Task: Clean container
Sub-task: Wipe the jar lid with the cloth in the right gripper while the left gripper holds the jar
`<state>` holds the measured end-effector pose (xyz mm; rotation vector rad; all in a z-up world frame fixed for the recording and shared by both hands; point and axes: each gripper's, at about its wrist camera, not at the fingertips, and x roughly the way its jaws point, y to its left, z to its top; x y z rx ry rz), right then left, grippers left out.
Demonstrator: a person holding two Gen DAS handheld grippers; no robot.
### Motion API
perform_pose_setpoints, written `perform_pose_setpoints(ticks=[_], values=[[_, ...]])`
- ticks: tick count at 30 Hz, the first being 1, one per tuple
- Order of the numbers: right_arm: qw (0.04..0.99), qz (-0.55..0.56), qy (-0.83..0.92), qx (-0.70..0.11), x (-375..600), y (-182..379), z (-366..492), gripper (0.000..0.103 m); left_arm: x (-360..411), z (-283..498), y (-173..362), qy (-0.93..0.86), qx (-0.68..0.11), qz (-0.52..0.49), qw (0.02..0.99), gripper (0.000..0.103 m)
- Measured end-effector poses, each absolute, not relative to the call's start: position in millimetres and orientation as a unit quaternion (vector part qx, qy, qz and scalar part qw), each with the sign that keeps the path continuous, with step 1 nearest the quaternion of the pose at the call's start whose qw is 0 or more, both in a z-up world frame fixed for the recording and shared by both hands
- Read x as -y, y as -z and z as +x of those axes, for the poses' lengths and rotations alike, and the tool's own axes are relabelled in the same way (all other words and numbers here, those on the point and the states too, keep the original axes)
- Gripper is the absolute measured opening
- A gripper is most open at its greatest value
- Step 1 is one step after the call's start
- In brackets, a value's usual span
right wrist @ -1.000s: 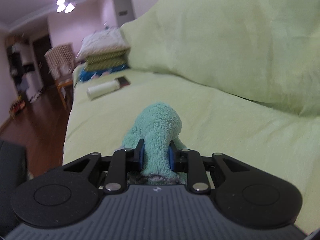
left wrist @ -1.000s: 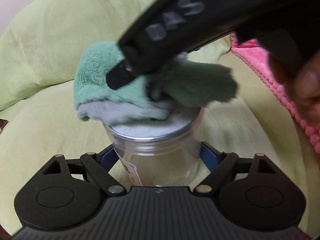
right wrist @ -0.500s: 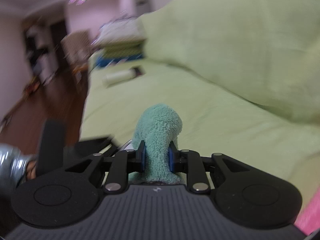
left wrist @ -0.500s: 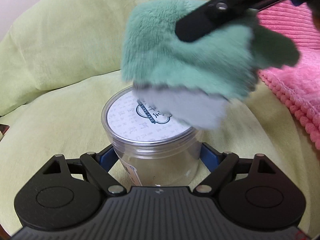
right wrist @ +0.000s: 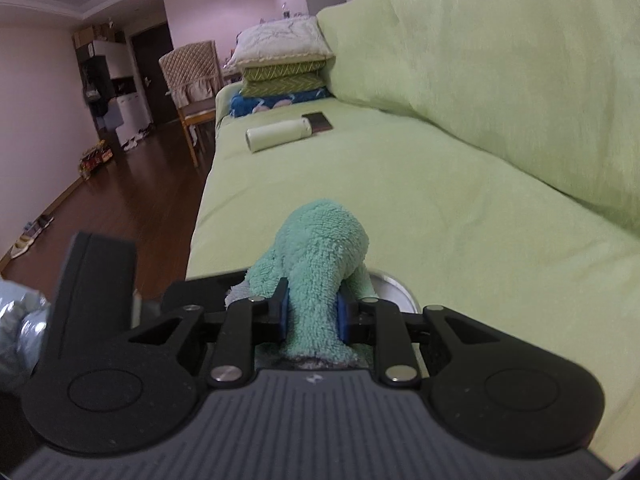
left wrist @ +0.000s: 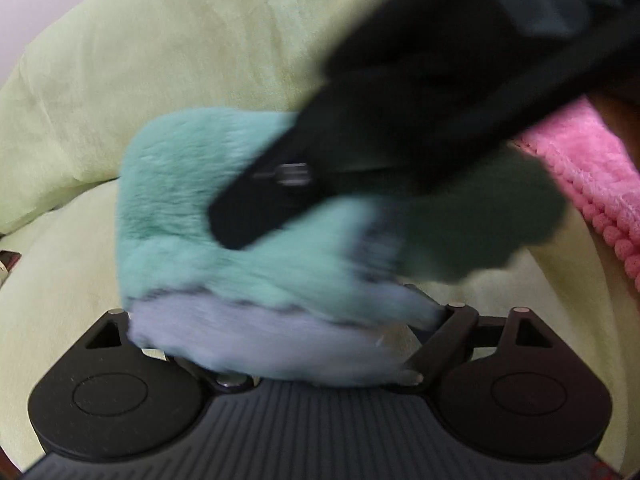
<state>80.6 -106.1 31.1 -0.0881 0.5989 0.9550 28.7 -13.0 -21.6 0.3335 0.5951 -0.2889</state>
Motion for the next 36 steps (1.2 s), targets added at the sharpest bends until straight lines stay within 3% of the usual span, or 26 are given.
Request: perform_pose_setpoints(ticks=[16, 19, 28, 36], values=[[0.921, 0.018, -0.292, -0.257, 129.3, -27.4, 107.4, 0.018, 20.3, 27.9, 14.7, 0.141, -0.279, 0.184, 0.932, 0.088], [0.910, 0.028, -0.321, -0.260, 156.2, -38.1, 98.7, 0.018, 19.2, 29.3, 12.2, 0.141, -0.282, 0.177, 0.932, 0.088], [0.843, -0.128, -0.441, -0.280, 134.5, -51.4, 54.8, 0.019, 18.5, 26.7, 19.1, 0.144, -0.281, 0.180, 0.932, 0.088], [0.832, -0.088, -0.468, -0.285, 121.2, -41.8, 66.1, 0.019, 25.6, 17.4, 20.5, 0.142, -0.279, 0.187, 0.931, 0.088]])
